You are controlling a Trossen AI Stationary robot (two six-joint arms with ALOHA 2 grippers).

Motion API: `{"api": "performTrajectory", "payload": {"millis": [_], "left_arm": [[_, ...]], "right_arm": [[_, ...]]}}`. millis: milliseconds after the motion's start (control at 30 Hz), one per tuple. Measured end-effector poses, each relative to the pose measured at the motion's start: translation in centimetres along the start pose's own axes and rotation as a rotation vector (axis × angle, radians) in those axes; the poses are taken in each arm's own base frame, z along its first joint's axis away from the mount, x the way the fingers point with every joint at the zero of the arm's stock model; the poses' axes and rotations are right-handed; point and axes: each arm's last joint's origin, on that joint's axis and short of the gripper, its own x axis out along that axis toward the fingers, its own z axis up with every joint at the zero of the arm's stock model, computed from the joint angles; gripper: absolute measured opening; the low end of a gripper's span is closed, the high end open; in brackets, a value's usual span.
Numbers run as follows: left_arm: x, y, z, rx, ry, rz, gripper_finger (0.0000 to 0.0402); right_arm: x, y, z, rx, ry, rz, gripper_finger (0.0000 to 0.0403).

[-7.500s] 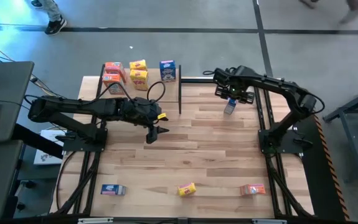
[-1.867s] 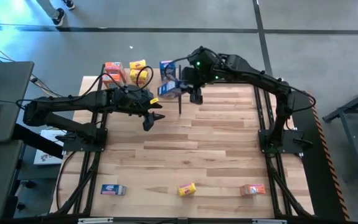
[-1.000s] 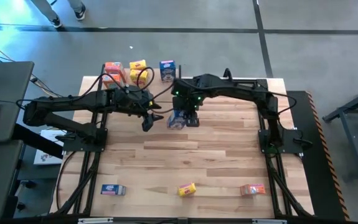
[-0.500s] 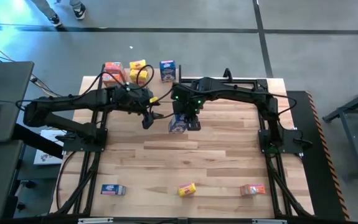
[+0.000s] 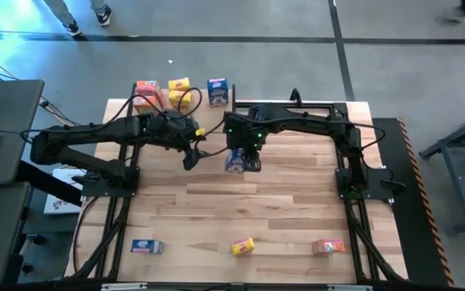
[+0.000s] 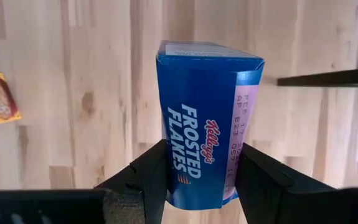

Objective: Stack cereal on shelf
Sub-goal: Put the top blue cereal box on the shelf aligned with the other blue cereal box

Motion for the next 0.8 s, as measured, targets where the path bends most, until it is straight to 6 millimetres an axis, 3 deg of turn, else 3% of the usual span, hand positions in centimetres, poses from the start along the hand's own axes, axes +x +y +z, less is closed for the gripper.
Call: {"api": "performTrajectory", "payload": {"millis": [233,467,800], "left_arm": [[0.0,-1.4,-0.3,0.047,0.008,-0.063,0.0299],[-0.1,-2.3,-0.2,0.067,-0.019,-0.093,0.0299],[-0.2,-3.3,0.2,0.112,-0.073,-0.134,0.0298]], "right_arm": [[0.1,2.3,0.8,-0.061,-0.058,0.037,0.0153],[-1.2,4.3,2.2,-0.097,-0.191,0.005,0.0153],[-2.2,4.5,2.7,-0.078,-0.258,-0.004,0.0153]]}}
